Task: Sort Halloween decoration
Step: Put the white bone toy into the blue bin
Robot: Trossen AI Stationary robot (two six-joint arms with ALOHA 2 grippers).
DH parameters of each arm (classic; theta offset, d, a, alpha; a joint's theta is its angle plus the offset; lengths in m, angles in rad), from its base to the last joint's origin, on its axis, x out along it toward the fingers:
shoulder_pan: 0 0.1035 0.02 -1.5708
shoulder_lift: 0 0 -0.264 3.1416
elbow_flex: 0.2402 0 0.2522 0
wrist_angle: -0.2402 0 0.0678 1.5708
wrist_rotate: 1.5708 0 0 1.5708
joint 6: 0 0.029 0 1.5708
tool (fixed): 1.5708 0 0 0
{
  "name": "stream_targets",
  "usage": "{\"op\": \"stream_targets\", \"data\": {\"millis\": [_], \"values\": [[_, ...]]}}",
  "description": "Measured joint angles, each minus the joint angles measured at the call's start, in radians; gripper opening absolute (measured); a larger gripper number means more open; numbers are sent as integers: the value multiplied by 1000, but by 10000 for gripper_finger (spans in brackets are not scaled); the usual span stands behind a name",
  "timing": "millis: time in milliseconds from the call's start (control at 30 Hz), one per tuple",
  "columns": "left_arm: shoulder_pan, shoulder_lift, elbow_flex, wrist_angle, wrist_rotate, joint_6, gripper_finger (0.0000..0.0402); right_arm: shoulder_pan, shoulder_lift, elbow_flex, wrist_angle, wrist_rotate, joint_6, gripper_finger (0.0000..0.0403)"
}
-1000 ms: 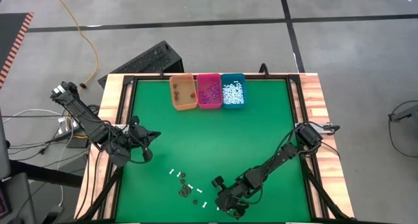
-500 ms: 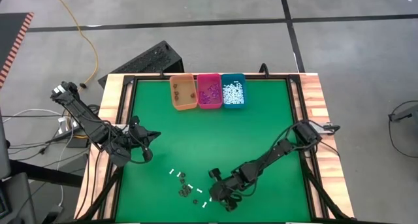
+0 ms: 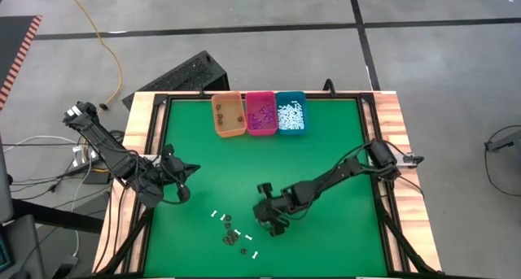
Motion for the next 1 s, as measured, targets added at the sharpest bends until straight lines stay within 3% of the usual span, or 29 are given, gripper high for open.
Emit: {"op": "stream_targets", "data": {"millis": [467,600,733,833,1000], "values": [[0,1,0,-10,41,-8,0,-187,-136,0,-216,-4,-109,18],[0,2,0,-17,41,-26,0,-245,-190,0,-252,-26,-75,24],[0,12,0,-23,41,-38,0,-286,-186,0,-198,-89,81,58],[0,24,0,-23,41,-45,0,-261,-156,0,-79,-101,86,80],[0,51,0,-24,41,-55,0,-171,-141,-27,143,57,55,88]]}}
